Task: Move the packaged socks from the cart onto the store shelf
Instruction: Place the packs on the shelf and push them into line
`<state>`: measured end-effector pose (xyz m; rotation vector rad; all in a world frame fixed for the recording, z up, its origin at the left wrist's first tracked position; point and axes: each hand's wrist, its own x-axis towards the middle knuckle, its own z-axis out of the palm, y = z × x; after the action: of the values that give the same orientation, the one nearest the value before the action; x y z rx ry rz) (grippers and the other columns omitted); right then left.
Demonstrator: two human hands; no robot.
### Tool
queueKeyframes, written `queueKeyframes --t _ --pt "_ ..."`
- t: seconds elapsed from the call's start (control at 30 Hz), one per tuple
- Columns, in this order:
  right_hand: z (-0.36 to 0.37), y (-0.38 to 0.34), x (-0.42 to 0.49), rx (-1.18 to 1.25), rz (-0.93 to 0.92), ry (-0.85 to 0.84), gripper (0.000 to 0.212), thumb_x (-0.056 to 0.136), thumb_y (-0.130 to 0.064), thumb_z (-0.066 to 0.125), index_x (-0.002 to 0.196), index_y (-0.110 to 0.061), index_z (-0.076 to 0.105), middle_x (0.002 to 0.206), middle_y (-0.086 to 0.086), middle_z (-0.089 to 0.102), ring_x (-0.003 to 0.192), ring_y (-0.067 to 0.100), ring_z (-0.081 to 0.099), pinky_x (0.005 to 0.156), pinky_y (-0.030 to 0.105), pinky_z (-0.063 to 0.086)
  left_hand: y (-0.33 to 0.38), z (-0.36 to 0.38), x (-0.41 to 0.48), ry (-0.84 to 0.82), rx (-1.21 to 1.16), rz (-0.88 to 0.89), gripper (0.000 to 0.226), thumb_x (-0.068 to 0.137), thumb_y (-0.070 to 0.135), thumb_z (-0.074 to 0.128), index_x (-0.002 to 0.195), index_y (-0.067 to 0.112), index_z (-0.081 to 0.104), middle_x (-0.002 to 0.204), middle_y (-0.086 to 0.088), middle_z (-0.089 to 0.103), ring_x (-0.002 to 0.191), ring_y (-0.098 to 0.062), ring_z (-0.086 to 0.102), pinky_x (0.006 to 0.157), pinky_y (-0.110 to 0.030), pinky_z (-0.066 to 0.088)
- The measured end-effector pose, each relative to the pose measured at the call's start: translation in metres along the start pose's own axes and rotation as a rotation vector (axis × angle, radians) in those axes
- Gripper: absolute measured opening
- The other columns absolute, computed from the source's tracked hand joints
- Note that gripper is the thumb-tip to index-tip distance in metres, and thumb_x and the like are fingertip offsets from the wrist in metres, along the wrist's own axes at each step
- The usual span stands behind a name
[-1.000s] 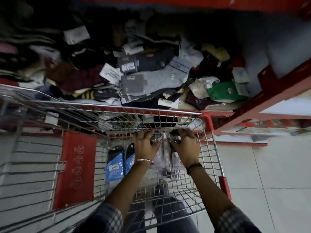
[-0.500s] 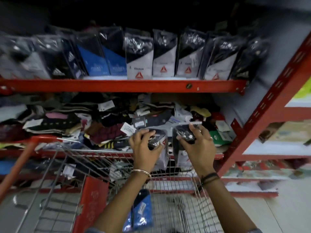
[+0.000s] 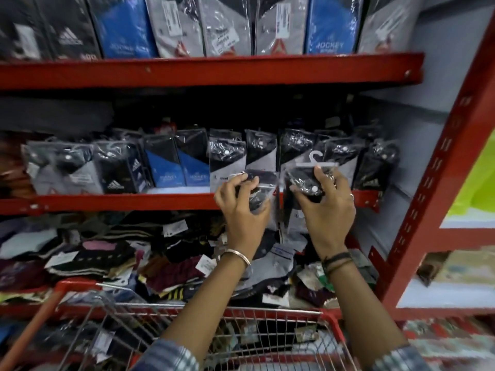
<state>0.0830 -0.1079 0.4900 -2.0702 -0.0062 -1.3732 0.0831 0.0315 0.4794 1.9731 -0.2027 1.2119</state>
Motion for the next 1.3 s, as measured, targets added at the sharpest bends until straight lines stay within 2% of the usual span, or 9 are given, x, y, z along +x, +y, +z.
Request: queueKeyframes --t 0.1,0.4,0.5,0.63,0.9,1.07,1.2,1.23,1.3 --pt "0.01 -0.002 0.02 -0.006 0.017 0.089 0.055 0.069 -0.035 0.082 0.117 -0.013 0.065 0.124 0.023 0.059 0.102 0.039 0.061 0.077 0.042 0.053 0.006 0.018 0.017 0.037 -0.016 0.041 0.037 0.07 0.021 0.072 0.105 0.012 0.064 0.115 -0.014 0.055 0.111 -0.031 0.039 0.095 -0.038 0.038" --pt "0.044 0.012 0.056 0.053 -0.019 0.206 0.052 0.073 -0.037 0.077 0.115 -0.009 0.066 0.12 0.023 0.061 0.102 0.037 0.062 0.078 0.044 0.056 0.002 0.061 0.039 0.112 -0.031 0.038 0.04 0.07 0.011 0.079 0.106 0.009 0.063 0.12 -0.015 0.053 0.117 -0.025 0.03 0.098 -0.024 0.027" --pt "0.058 0.019 0.056 0.053 -0.014 0.228 0.052 0.07 -0.032 0.08 0.114 -0.008 0.066 0.118 0.025 0.061 0.102 0.037 0.062 0.08 0.043 0.055 0.002 0.073 0.042 0.124 -0.021 0.047 0.04 0.068 0.011 0.078 0.105 0.009 0.063 0.12 -0.012 0.051 0.118 -0.025 0.029 0.098 -0.026 0.026" --pt "0.072 0.026 0.057 0.073 -0.014 0.243 0.05 0.074 -0.035 0.07 0.115 -0.008 0.065 0.12 0.026 0.06 0.109 0.037 0.059 0.087 0.038 0.049 0.0 0.087 0.048 0.139 -0.018 0.06 0.037 0.071 0.007 0.075 0.105 0.008 0.062 0.121 0.001 0.037 0.119 -0.023 0.027 0.099 -0.028 0.029" --pt "0.092 0.035 0.066 0.097 0.01 0.213 0.053 0.07 -0.022 0.08 0.117 -0.006 0.063 0.124 0.028 0.057 0.113 0.04 0.055 0.092 0.035 0.042 -0.006 0.1 0.06 0.143 -0.058 0.098 0.032 0.071 0.001 0.074 0.101 0.004 0.063 0.117 0.0 0.035 0.118 -0.024 0.027 0.095 -0.042 0.044" --pt "0.099 0.04 0.068 0.082 0.022 0.022 0.055 0.079 -0.028 0.076 0.126 -0.01 0.056 0.135 0.023 0.046 0.122 0.036 0.045 0.09 0.041 0.047 -0.026 0.108 0.059 0.045 0.043 0.057 0.035 0.079 0.018 0.068 0.111 0.008 0.057 0.122 -0.003 0.036 0.122 -0.027 0.026 0.091 -0.051 0.047" --pt "0.102 0.055 0.059 -0.114 -0.107 -0.133 0.063 0.09 -0.042 0.057 0.142 -0.013 0.037 0.149 0.026 0.018 0.137 0.038 0.019 0.107 0.047 0.03 -0.034 0.107 0.052 -0.056 0.41 0.123 0.047 0.084 0.03 0.063 0.126 0.017 0.049 0.132 -0.006 0.047 0.129 -0.032 0.024 0.097 -0.059 0.037" --pt "0.103 0.059 0.057 -0.205 -0.167 -0.144 0.064 0.093 -0.045 0.05 0.145 -0.013 0.031 0.151 0.025 0.012 0.139 0.038 0.012 0.112 0.047 0.02 -0.036 0.107 0.051 -0.075 0.482 0.168 0.05 0.088 0.035 0.055 0.133 0.018 0.042 0.139 -0.005 0.041 0.133 -0.031 0.02 0.102 -0.057 0.029" --pt "0.105 0.069 0.05 -0.294 -0.26 -0.192 0.065 0.095 -0.045 0.04 0.148 -0.013 0.019 0.154 0.02 0.006 0.142 0.033 0.004 0.115 0.043 0.004 -0.047 0.108 0.045 -0.121 0.553 0.268 0.061 0.094 0.037 0.038 0.147 0.017 0.015 0.155 -0.002 0.009 0.141 -0.028 0.0 0.112 -0.05 0.008"
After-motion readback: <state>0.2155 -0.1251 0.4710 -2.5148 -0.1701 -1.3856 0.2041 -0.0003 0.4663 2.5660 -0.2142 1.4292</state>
